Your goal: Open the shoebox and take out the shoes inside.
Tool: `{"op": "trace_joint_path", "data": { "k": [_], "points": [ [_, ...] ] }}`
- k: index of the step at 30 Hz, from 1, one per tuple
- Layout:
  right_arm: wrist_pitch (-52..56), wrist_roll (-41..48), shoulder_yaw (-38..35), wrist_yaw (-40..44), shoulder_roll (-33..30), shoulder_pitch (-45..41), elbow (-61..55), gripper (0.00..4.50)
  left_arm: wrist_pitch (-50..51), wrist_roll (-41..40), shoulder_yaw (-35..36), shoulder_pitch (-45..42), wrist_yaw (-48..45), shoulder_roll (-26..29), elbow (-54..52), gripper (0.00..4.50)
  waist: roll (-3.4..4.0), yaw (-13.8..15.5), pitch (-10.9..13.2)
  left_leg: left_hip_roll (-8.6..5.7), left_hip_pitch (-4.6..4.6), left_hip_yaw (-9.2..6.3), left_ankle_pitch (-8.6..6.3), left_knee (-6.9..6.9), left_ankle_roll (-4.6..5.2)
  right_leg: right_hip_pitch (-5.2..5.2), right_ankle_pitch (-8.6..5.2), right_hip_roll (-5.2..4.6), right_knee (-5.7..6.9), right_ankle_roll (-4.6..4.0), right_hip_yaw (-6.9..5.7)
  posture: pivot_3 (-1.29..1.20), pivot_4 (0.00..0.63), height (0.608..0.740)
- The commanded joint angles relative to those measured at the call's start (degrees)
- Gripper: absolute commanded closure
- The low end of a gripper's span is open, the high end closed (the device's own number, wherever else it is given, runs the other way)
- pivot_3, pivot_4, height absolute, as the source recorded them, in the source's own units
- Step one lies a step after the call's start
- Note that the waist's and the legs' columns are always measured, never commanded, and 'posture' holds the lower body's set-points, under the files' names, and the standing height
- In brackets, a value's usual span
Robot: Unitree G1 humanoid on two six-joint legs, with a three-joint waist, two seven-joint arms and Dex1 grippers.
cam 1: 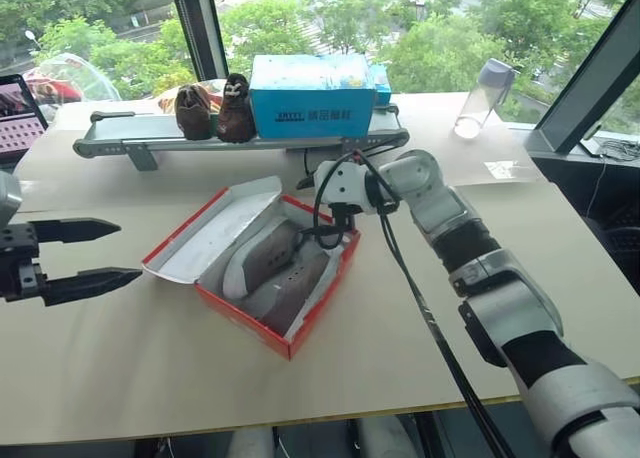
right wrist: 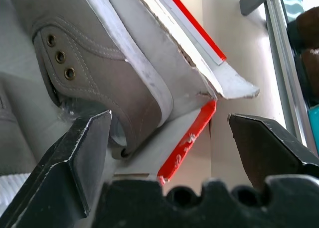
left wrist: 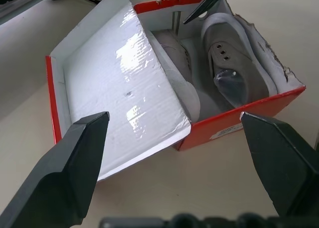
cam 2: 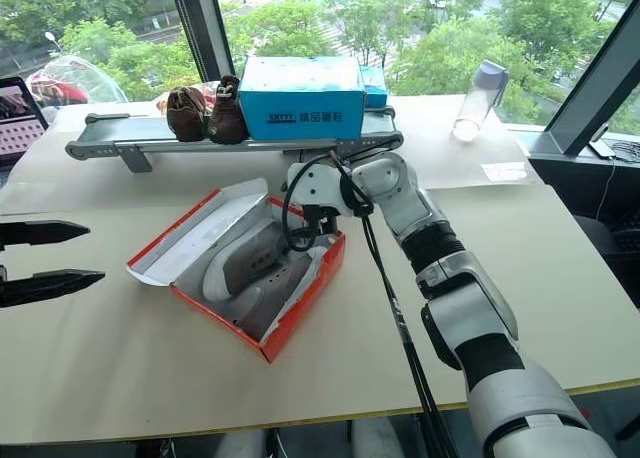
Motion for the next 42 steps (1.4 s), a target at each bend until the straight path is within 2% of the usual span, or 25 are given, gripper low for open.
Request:
{"op": "trace_joint_path", "data": {
  "k": [1,9,12,13,17,23,29,37,42],
  "points": [
    [-1.15,-2.07,1.77,-1.52,0.69,2.08,-5.92,0.06,2.64,-1.7,4.25,0.85,0.13,-0.76,-3.01,0.0,0.0,-0.05,0.0,0.01,0.01,0.0,0.0,0.0,0.0,0.02,0.0,0.0,-0.01,0.0,0.0,0.0,0.15,0.74],
    [-7.99,-10.18,6.19,-8.11,0.46,2.68,-1.31,0.06,5.26,-2.3,7.03,1.98,0.35,-1.73,-5.4,0.0,-0.01,-0.02,-0.01,0.06,0.13,0.01,0.01,0.02,-0.02,0.11,0.0,0.05,0.0,-0.01,0.0,0.0,0.15,0.74],
    [-9.76,-12.42,6.87,-11.23,1.27,2.17,1.35,0.69,5.95,-2.76,7.64,2.29,0.71,-2.1,-6.24,0.0,-0.03,-0.01,-0.02,0.1,0.22,0.02,0.01,0.01,-0.02,0.19,0.0,0.07,0.0,-0.02,0.0,0.0,0.15,0.74],
    [-10.3,-12.94,7.02,-12.06,1.48,2.0,2.09,1.15,6.15,-2.9,7.77,2.36,0.82,-2.19,-6.47,0.0,-0.03,-0.03,-0.02,0.13,0.23,0.01,0.01,0.01,-0.02,0.2,0.0,0.09,0.0,-0.03,0.0,0.0,0.15,0.74],
    [-11.66,-14.52,7.4,-16.33,3.5,1.18,5.21,2.51,6.63,-3.5,7.71,2.13,1.41,-2.21,-6.88,0.0,-0.1,-0.17,-0.06,0.39,0.32,0.03,0.01,0.05,-0.02,0.24,0.0,0.36,-0.02,-0.03,0.02,0.0,0.15,0.74],
    [-11.83,-13.33,6.5,-16.48,4.51,1.34,4.84,4.48,6.33,-4.16,6.38,1.29,2.49,-2.2,-6.72,0.0,-0.21,-0.44,-0.13,0.74,0.81,0.09,0.01,-0.05,-0.03,0.41,-0.09,0.69,0.13,-0.22,0.07,0.0,0.15,0.74],
    [-9.91,-11.07,4.64,-15.42,4.81,2.46,1.72,4.48,5.24,-4.0,4.06,-0.16,3.1,-2.12,-5.8,0.0,-0.25,-0.7,-0.16,0.75,0.9,0.08,0.01,-0.04,-0.03,0.26,-0.28,0.72,0.65,-0.47,0.1,0.0,0.15,0.74],
    [1.47,-2.84,-0.59,-9.86,3.98,4.15,-12.34,4.48,4.15,-3.91,1.06,-2.0,3.33,-2.23,-4.87,0.0,-0.23,-0.85,-0.13,0.75,0.73,0.06,0.01,-0.04,-0.03,0.1,-0.34,0.73,0.77,-0.5,0.1,0.0,0.15,0.74],
    [7.69,-0.62,-3.92,-11.18,2.61,3.65,-20.09,4.48,2.58,-5.09,-3.74,-6.75,5.19,-3.07,-4.54,0.0,-0.22,0.0,-0.12,0.75,0.72,0.07,0.01,-0.04,-0.03,0.1,-0.37,0.71,0.76,-0.46,0.08,0.0,0.15,0.74]
  ]
}}
